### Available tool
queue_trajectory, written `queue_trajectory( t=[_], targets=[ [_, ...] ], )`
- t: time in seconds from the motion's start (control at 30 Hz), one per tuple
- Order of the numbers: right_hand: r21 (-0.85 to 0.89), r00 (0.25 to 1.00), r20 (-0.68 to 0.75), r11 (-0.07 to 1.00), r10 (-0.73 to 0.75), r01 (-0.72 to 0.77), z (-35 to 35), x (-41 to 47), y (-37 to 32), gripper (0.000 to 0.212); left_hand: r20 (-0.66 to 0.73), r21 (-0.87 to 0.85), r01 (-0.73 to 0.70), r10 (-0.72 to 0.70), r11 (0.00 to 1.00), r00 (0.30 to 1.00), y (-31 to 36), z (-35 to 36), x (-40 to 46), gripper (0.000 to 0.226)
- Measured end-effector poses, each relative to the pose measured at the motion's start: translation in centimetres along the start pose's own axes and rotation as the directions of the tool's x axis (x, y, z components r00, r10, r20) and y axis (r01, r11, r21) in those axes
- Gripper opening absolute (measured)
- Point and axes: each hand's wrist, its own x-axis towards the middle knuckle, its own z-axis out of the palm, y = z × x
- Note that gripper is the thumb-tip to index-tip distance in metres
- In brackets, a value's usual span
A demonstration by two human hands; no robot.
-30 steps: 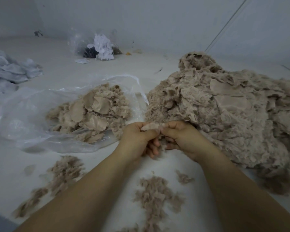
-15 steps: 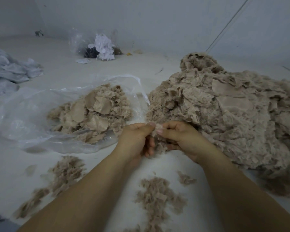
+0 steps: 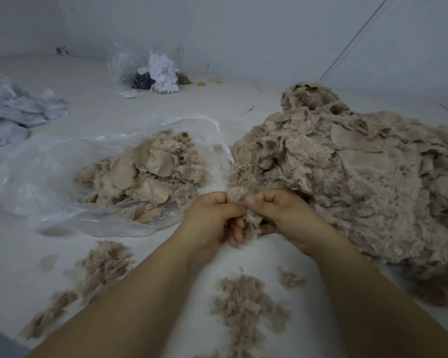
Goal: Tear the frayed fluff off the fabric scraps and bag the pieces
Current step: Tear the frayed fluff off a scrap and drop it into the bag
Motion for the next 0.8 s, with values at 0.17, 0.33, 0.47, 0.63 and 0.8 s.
queue_trajectory(
  t=[0.17, 0.33, 0.47, 0.63, 0.8],
  targets=[
    [0.017, 0.999, 0.034, 1.000, -0.019, 0.018, -0.28, 0.22, 0.44, 0.026, -0.003, -0.005, 0.009, -0.009, 1.000, 1.000, 0.28, 0.16, 0.06, 0.014],
    [-0.008, 0.998, 0.059, 1.000, -0.009, 0.010, -0.49, 0.19, 0.68, 0.022, -0.090, 0.055, -0.036, 0.041, 0.998, 0.995, -0.42, 0.35, 0.31, 0.016],
    [0.062, 1.000, 0.019, 0.998, 0.012, -0.013, -0.56, 0.28, 0.68, 0.024, -0.160, 0.004, -0.063, 0.063, 0.998, 0.985, -0.64, 0.19, 0.28, 0.019],
    [0.088, 0.999, 0.020, 0.995, 0.035, -0.037, -0.52, 0.32, 0.64, 0.024, -0.182, -0.031, -0.107, 0.099, 0.994, 0.978, -0.40, 0.30, 0.06, 0.020],
    [0.009, 1.000, 0.003, 1.000, -0.006, 0.006, -0.19, 0.12, 0.52, 0.043, -0.157, 0.009, -0.133, 0.132, 0.991, 0.979, -0.41, 0.75, -0.30, 0.015]
  ],
)
